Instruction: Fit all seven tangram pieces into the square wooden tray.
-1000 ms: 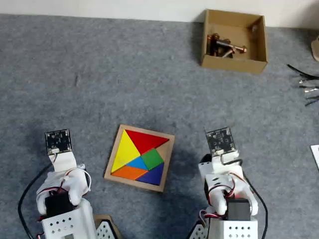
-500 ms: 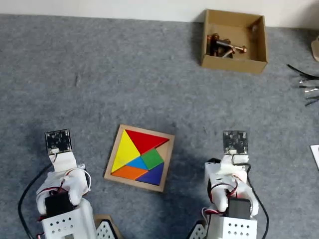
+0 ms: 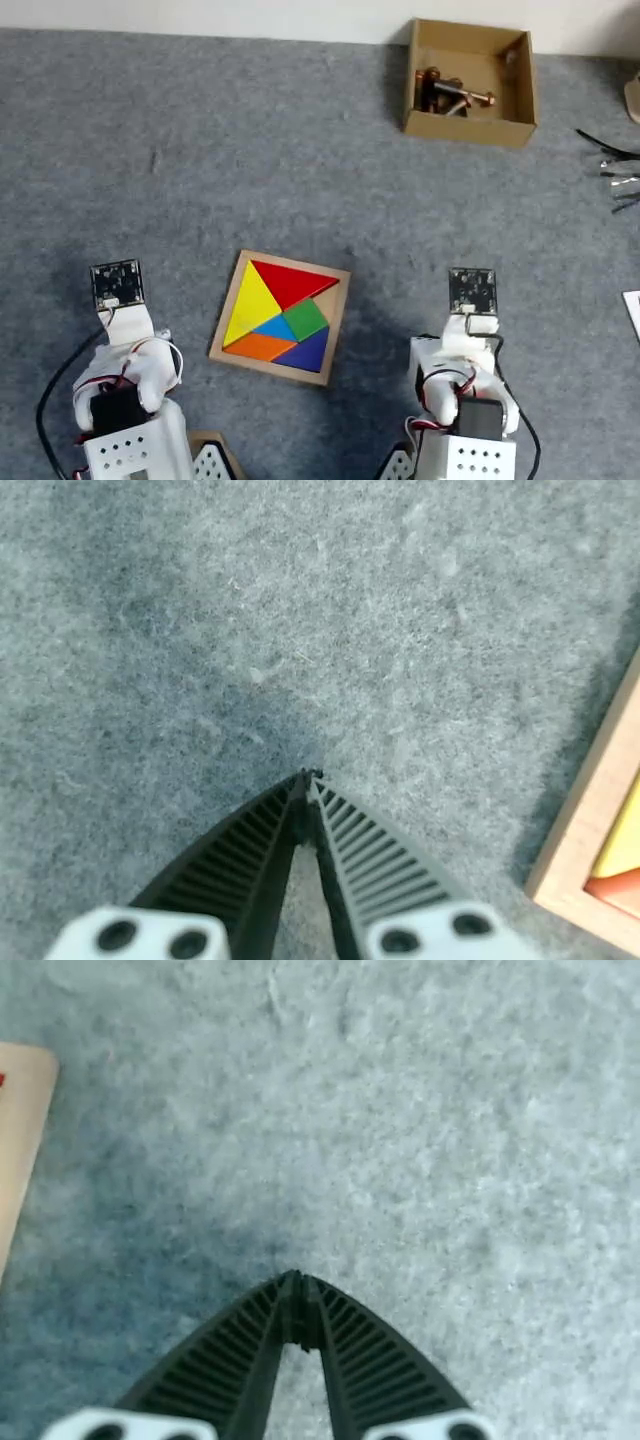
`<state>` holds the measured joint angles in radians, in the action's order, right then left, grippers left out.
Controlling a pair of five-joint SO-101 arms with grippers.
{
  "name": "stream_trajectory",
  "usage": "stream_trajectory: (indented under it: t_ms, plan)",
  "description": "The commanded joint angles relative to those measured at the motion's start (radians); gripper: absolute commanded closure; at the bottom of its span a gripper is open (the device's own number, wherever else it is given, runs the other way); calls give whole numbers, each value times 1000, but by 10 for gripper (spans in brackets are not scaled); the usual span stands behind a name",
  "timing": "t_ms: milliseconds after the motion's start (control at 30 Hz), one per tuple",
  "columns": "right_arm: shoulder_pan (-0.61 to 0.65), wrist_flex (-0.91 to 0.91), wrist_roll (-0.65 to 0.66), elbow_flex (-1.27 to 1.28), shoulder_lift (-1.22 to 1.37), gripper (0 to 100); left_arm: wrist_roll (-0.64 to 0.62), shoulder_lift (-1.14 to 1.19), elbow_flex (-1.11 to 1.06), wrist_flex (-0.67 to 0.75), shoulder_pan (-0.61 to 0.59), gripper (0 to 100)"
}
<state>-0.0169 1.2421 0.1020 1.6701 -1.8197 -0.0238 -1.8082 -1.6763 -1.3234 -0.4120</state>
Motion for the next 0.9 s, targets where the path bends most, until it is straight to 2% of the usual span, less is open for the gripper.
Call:
stream_trajectory:
  t_ms: [0,700,867]
  plan:
    - [-8,4,-9,96,-16,995,-11,-5,-19,-3,-13,995]
    - [-8,4,-6,96,-16,995,-11,-5,-19,-3,-12,995]
    - [-8,4,-6,96,-16,995,-11,-5,-19,-3,91,995]
